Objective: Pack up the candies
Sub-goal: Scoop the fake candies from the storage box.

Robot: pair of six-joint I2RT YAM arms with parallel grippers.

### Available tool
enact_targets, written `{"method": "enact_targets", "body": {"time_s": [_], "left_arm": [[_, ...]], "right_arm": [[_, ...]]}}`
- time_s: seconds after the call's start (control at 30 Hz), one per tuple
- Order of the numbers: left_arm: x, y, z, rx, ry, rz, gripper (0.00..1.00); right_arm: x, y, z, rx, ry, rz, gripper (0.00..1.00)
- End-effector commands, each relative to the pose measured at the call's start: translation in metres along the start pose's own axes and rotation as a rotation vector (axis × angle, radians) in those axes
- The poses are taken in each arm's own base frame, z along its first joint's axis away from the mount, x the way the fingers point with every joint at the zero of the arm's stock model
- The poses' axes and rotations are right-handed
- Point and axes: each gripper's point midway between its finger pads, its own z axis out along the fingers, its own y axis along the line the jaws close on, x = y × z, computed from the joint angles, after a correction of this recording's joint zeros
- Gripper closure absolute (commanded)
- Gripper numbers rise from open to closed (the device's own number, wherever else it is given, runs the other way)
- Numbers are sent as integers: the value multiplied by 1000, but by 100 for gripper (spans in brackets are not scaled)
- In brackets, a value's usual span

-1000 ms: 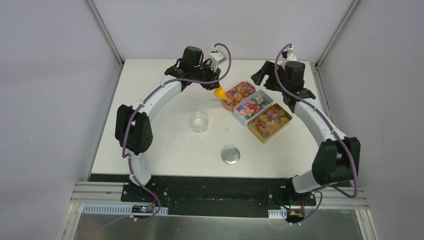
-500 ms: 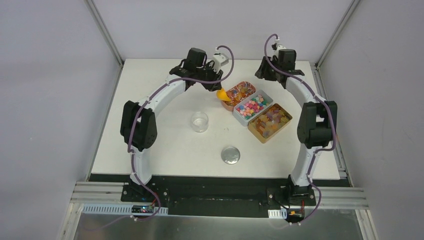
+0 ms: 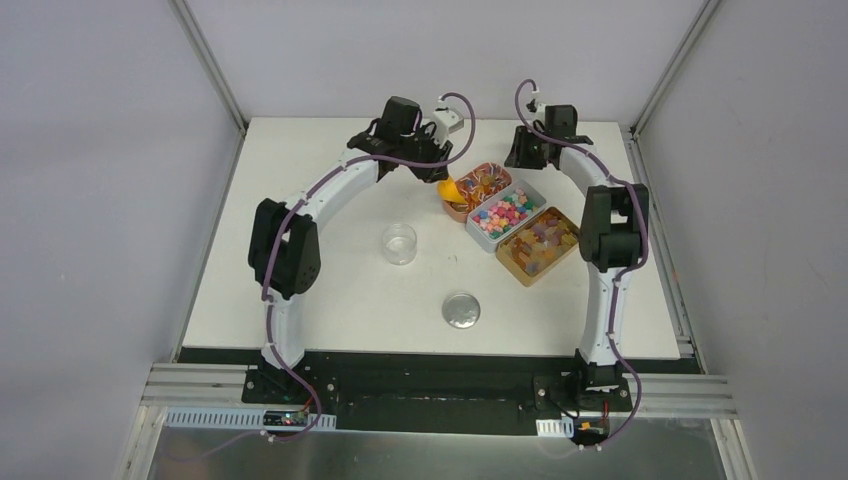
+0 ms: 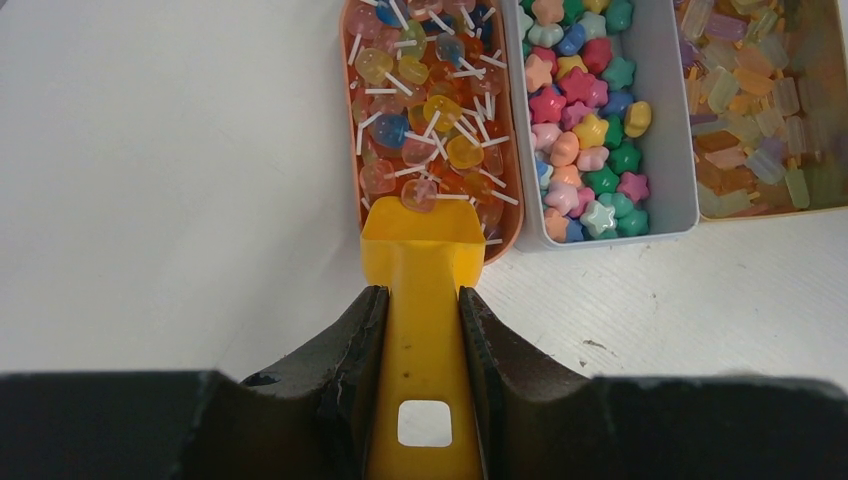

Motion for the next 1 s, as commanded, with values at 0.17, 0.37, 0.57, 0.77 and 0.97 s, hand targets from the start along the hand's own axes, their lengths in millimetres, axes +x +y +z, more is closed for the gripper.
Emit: {"method": "enact_targets", "body": {"time_s": [0.17, 0.37, 0.57, 0.77, 0.97], "left_arm": [[-7, 9, 10, -33, -10, 24, 100], [-3, 10, 15, -34, -2, 25, 100], [8, 13, 16, -60, -1, 34, 100], [11, 14, 14, -91, -72, 37, 100], [16, 13, 16, -93, -96, 48, 100]], "right_arm": [[2, -7, 16, -101, 13, -4, 65], [12, -1, 20, -154, 30, 12, 68], [20, 0, 22, -169, 41, 29, 69], [23, -1, 22, -175, 47, 48, 70], [22, 0, 18, -185, 39, 54, 71]]}}
